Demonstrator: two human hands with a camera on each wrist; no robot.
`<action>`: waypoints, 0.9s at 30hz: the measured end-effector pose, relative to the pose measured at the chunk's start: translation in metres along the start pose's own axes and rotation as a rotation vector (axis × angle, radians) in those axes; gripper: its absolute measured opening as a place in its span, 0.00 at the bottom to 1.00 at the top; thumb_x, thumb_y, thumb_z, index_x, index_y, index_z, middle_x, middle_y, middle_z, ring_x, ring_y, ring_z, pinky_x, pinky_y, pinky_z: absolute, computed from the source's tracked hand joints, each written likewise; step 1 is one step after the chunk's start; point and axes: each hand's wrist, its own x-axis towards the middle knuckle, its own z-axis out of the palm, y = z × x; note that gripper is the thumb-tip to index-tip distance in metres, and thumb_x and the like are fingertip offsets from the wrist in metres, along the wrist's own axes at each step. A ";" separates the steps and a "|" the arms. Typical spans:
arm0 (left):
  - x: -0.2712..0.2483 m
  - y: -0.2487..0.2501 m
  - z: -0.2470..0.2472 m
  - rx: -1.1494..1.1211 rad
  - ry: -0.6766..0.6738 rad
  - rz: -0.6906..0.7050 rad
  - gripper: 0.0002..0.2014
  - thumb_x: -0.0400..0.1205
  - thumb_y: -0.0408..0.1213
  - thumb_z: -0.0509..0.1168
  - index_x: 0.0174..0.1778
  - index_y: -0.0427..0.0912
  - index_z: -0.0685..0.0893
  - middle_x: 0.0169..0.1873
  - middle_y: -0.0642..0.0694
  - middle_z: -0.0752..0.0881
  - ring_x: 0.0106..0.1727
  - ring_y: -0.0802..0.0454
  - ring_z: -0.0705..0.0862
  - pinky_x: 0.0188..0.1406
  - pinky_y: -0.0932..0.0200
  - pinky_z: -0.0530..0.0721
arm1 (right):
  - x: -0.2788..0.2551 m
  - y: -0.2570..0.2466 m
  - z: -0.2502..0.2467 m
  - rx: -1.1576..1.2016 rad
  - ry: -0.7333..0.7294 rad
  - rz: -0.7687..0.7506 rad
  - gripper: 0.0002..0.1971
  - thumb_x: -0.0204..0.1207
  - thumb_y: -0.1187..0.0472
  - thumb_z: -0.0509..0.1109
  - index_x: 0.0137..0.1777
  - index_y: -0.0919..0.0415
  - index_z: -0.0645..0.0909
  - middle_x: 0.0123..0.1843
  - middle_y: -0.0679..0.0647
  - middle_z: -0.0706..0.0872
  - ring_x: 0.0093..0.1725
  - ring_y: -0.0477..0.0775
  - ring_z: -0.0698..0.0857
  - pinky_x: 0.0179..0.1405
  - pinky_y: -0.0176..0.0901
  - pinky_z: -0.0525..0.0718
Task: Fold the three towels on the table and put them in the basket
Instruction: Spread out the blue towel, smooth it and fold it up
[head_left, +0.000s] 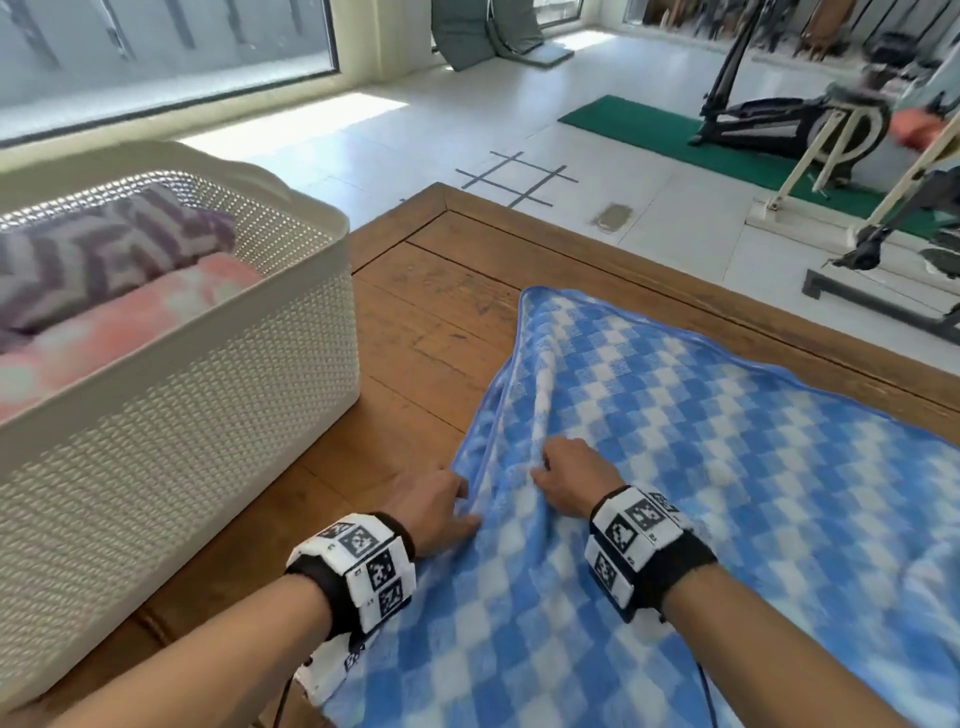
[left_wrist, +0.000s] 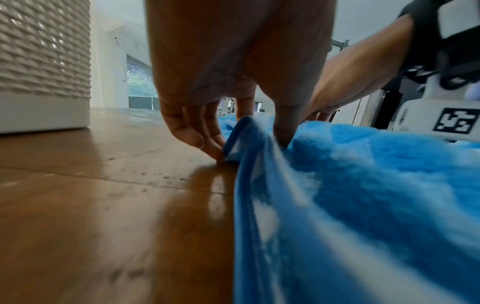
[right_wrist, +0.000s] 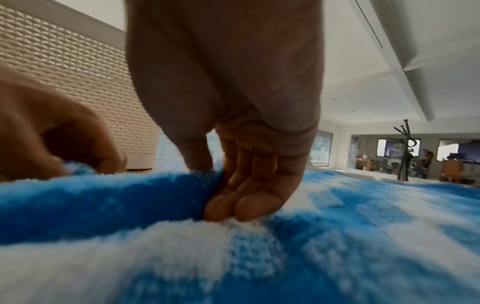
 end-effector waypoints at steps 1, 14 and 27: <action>-0.007 -0.002 0.003 -0.042 0.000 0.006 0.10 0.80 0.49 0.65 0.42 0.46 0.79 0.44 0.45 0.79 0.46 0.47 0.78 0.40 0.60 0.69 | -0.001 0.002 -0.001 0.002 0.030 0.023 0.14 0.83 0.55 0.60 0.59 0.65 0.76 0.63 0.66 0.81 0.63 0.66 0.81 0.56 0.52 0.79; -0.086 -0.028 0.007 -0.407 -0.055 -0.116 0.18 0.78 0.47 0.69 0.56 0.51 0.67 0.43 0.46 0.83 0.39 0.53 0.80 0.35 0.59 0.76 | -0.040 -0.031 -0.002 -0.033 0.205 -0.225 0.12 0.81 0.52 0.63 0.45 0.60 0.78 0.53 0.62 0.84 0.57 0.63 0.83 0.48 0.49 0.79; -0.136 -0.068 -0.003 -0.480 -0.343 -0.017 0.14 0.80 0.45 0.70 0.52 0.36 0.86 0.48 0.38 0.90 0.44 0.46 0.88 0.43 0.50 0.87 | -0.011 -0.073 0.025 0.283 0.152 -0.214 0.18 0.77 0.61 0.63 0.25 0.61 0.69 0.36 0.67 0.83 0.38 0.62 0.81 0.35 0.44 0.73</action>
